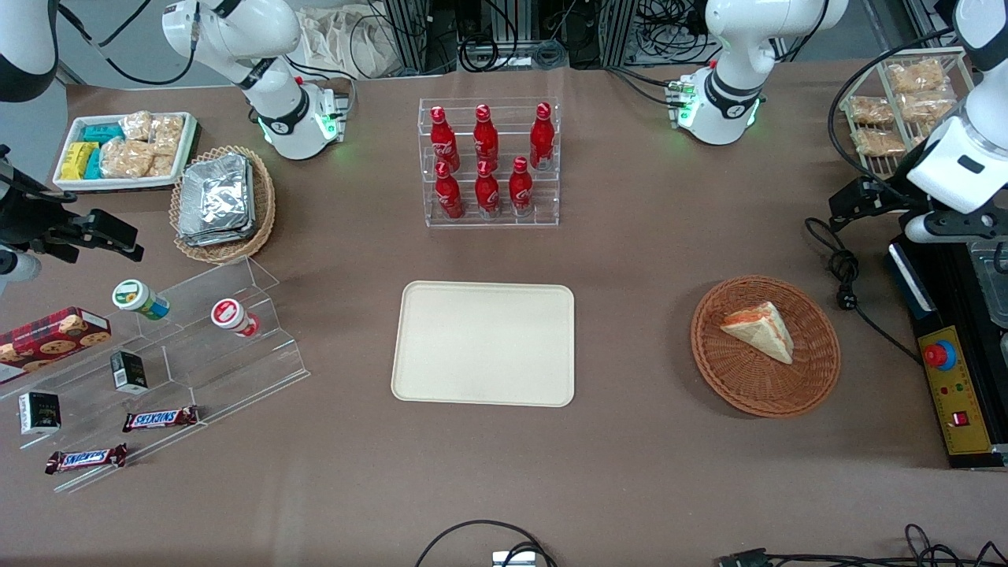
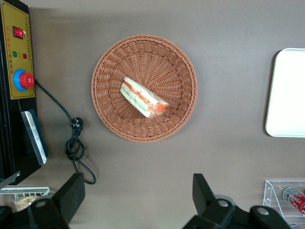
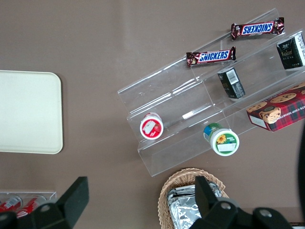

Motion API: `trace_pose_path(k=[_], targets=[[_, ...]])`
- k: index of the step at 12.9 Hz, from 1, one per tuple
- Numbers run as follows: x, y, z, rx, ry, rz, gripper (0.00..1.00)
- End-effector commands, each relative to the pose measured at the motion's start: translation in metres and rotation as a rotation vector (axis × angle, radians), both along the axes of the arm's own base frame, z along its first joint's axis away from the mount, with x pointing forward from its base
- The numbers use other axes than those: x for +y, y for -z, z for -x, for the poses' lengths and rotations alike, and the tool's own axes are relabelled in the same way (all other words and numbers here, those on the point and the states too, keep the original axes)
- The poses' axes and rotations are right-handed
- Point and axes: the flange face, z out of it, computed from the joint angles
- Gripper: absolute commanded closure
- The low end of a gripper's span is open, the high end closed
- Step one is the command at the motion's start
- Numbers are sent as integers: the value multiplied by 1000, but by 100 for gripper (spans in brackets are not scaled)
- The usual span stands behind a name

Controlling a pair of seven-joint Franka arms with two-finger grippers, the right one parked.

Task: Place sandwich from basket to tray
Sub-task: 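Move the left gripper over the wrapped sandwich in the wicker basket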

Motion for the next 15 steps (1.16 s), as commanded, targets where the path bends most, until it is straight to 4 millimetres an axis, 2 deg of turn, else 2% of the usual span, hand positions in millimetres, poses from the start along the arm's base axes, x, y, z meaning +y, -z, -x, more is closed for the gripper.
trace_pose_path(k=[1, 3, 5, 6, 8, 10, 11, 12, 15], targets=[[-1, -4, 1, 27, 21, -2, 0], [0, -2, -1, 22, 24, -4, 0], [2, 13, -9, 44, 5, -20, 0], [2, 27, -9, 70, -27, -23, 0], [1, 61, -12, 34, -177, -12, 0], [-2, 96, -18, -17, -500, -7, 0], [-4, 123, -22, -27, -679, 1, 0], [-4, 151, -24, -17, -748, -11, 0], [-11, 213, -17, -13, -752, -15, 0]])
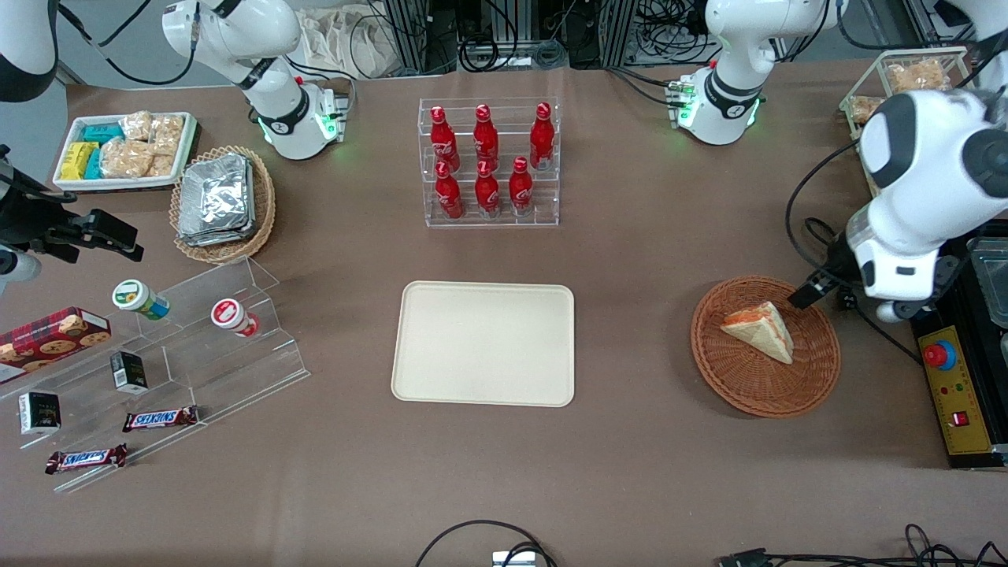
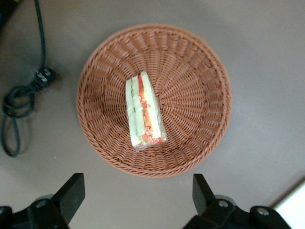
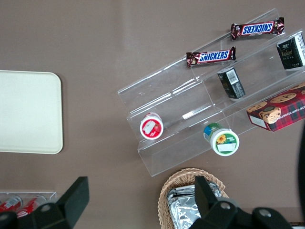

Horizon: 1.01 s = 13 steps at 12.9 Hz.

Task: Place sandwich from basket to tray
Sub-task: 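Move the left gripper over the wrapped sandwich in the wicker basket, then lower the left gripper and close it on the wrapped sandwich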

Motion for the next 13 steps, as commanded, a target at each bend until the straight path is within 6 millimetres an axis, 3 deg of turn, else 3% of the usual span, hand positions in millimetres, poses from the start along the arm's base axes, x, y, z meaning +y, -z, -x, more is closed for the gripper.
trace_pose_path(k=[1, 6, 9, 10, 11, 12, 13], targets=[[-3, 45, 10, -20, -45, -9, 0], [-4, 128, 0, -55, -127, 9, 0], [-4, 162, -4, -76, -151, 19, 3], [-4, 167, -5, -74, -151, 20, 12], [-4, 169, -5, -73, -153, 19, 47], [-1, 168, -5, -75, -153, 18, 89], [-2, 169, -5, -74, -152, 19, 100]])
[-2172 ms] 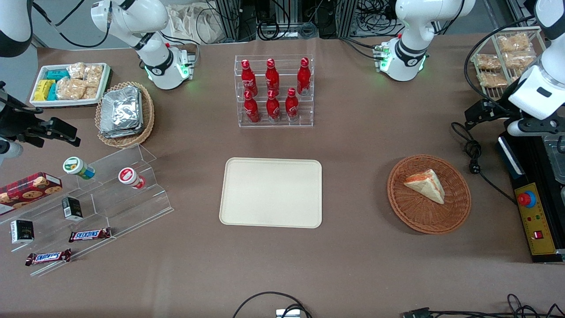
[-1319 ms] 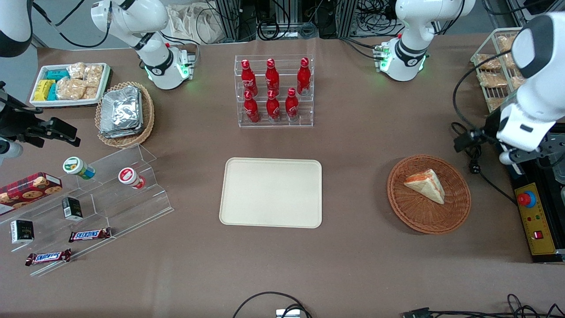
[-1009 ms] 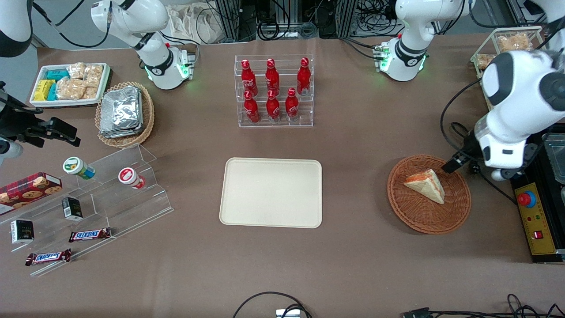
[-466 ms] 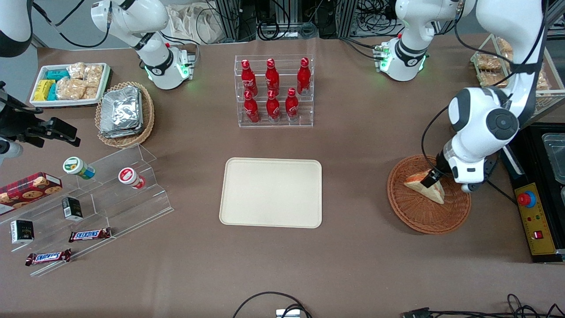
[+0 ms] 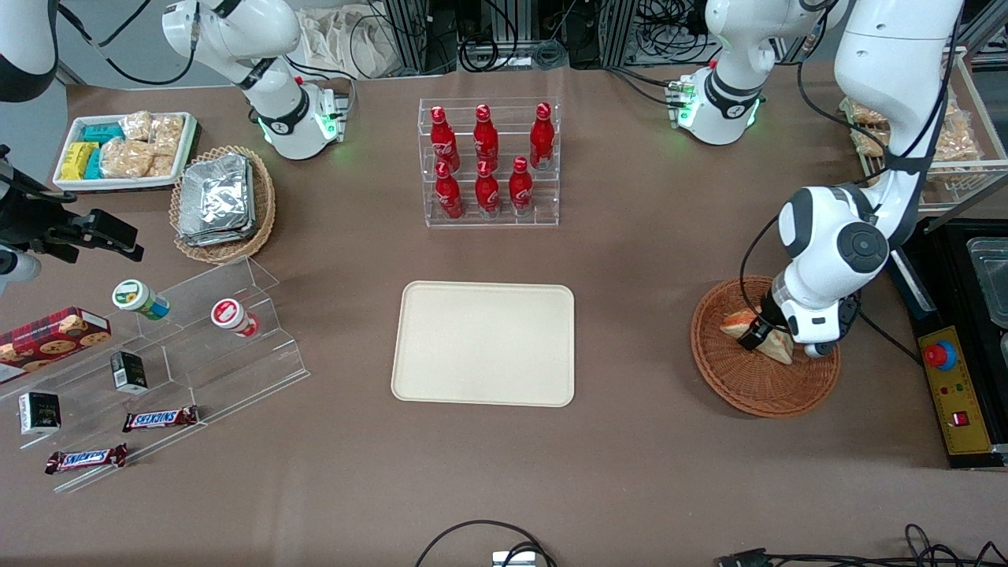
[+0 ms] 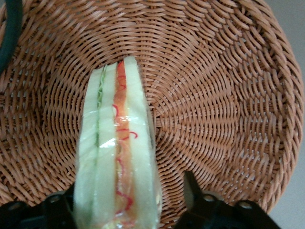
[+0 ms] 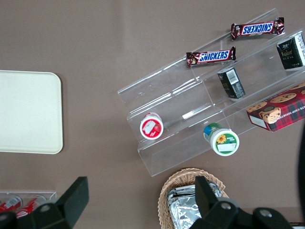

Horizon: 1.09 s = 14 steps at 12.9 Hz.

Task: Place sandwich from basket to tray
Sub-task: 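Lower the left gripper and close it on the wrapped sandwich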

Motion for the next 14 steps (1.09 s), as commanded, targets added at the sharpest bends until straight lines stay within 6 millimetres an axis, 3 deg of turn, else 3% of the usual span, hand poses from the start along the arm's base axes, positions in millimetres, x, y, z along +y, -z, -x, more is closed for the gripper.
trace_pose_path(k=[1, 4, 7, 9, 11, 12, 14], targets=[[-1, -5, -2, -20, -5, -11, 100], [-2, -13, -4, -34, 8, -12, 100], [-1, -55, -9, -35, 13, -21, 100], [-5, -102, -23, 22, 23, -34, 100], [-19, -163, -40, 99, 78, -79, 100], [-44, -200, -47, 123, 147, -103, 100], [-83, -249, -48, 140, 292, -108, 100]])
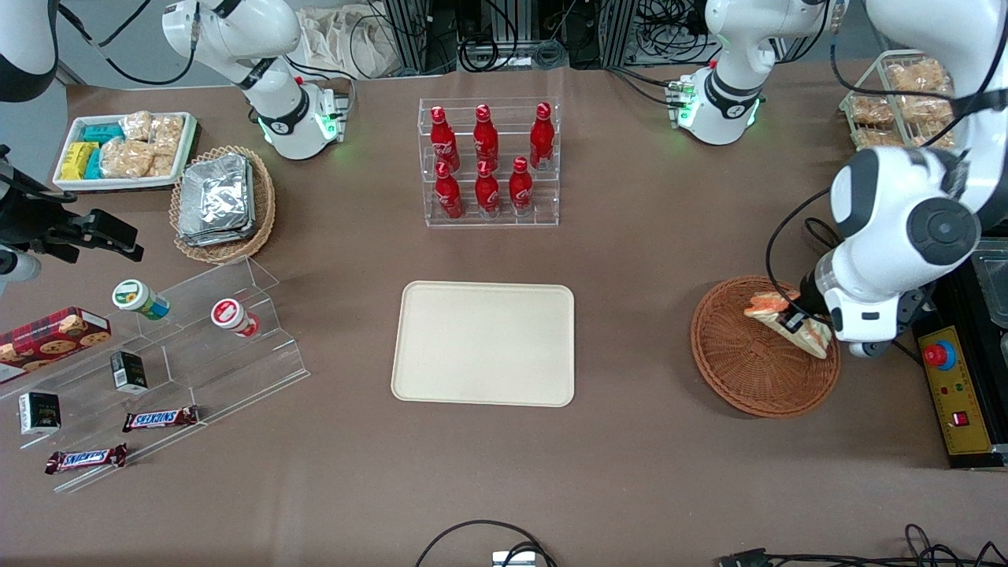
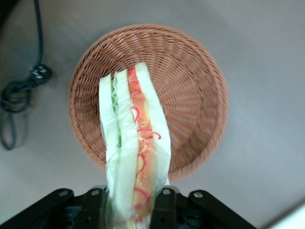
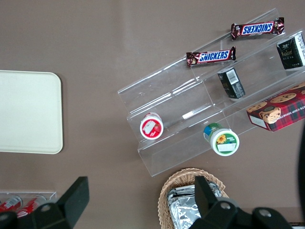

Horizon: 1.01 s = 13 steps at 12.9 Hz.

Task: Place sandwich from basket to tray
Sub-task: 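Lift the sandwich and carry it over the cream tray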

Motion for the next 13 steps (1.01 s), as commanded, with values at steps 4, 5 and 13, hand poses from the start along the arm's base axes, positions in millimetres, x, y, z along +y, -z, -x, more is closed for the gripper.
trace_pose_path(k=[4, 5, 13], targets=[[-143, -88, 19, -25, 350, -26, 100], [-172, -105, 27, -57, 398, -17, 100], [-369, 12, 58, -84, 708, 85, 100]])
